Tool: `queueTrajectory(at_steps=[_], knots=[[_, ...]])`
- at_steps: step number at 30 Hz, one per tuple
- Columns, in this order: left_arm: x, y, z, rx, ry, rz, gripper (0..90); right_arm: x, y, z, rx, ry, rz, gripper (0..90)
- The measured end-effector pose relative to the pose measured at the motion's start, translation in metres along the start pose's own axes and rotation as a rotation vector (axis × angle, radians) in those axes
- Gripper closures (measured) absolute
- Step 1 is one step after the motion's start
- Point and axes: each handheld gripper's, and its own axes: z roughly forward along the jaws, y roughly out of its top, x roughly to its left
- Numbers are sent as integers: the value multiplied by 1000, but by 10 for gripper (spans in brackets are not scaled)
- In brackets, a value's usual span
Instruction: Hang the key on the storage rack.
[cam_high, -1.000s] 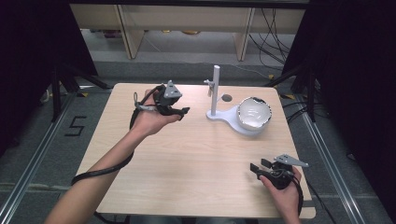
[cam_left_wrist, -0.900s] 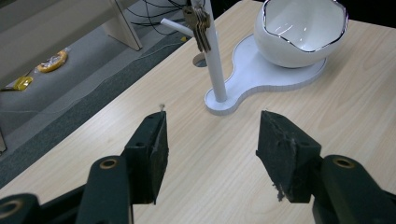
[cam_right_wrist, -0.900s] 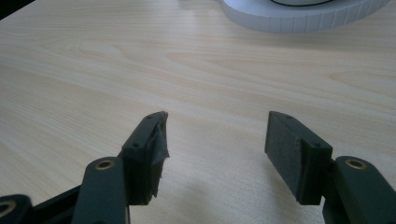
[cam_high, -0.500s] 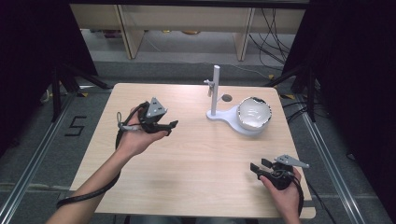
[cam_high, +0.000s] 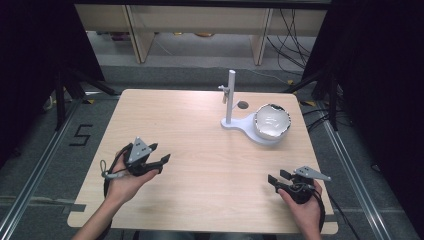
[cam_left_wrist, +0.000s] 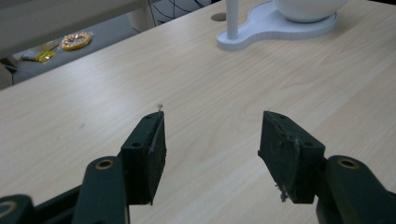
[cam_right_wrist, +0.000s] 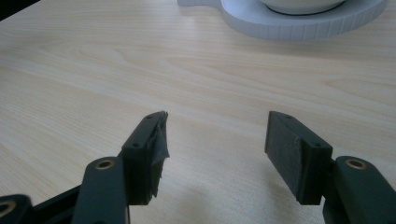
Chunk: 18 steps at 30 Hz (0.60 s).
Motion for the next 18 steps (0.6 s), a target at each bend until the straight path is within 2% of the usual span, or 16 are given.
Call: queueTrajectory(at_steps=[1,5,6,7,8,9,10,11,12,13,14,16,17,18], knots=[[0,0,0,0,0,0,406,0,0,0,0,0,0,398],[1,-31,-7,0,44,-42,405,0,0,0,-4,-13,-4,399],[3,-40,-7,-12,41,-52,405,1,0,0,7,-19,2,398],[2,-48,-10,-9,60,-81,404,0,0,0,-3,-7,5,399],[3,-56,-11,-19,68,-91,404,0,0,0,-4,9,8,399],[3,-64,-13,-26,79,-98,403,3,0,-1,-1,9,41,399],[3,-71,-15,-32,95,-110,401,0,0,0,-9,-8,-1,399],[4,-79,-15,-45,101,-121,400,3,-1,0,-3,-2,33,399],[3,-85,-16,-50,110,-131,397,3,-1,0,5,-11,39,399],[3,-89,-18,-38,120,-137,396,3,0,-1,20,-13,44,399],[2,-90,-19,-70,123,-151,395,3,0,-1,11,-4,46,399],[2,-90,-21,-100,131,-143,385,3,-1,-1,0,-17,37,399],[2,-90,-21,-88,140,-138,381,3,-1,0,-7,-16,40,398],[0,-90,-21,-91,150,-133,377,0,-1,0,-18,-14,7,397]])
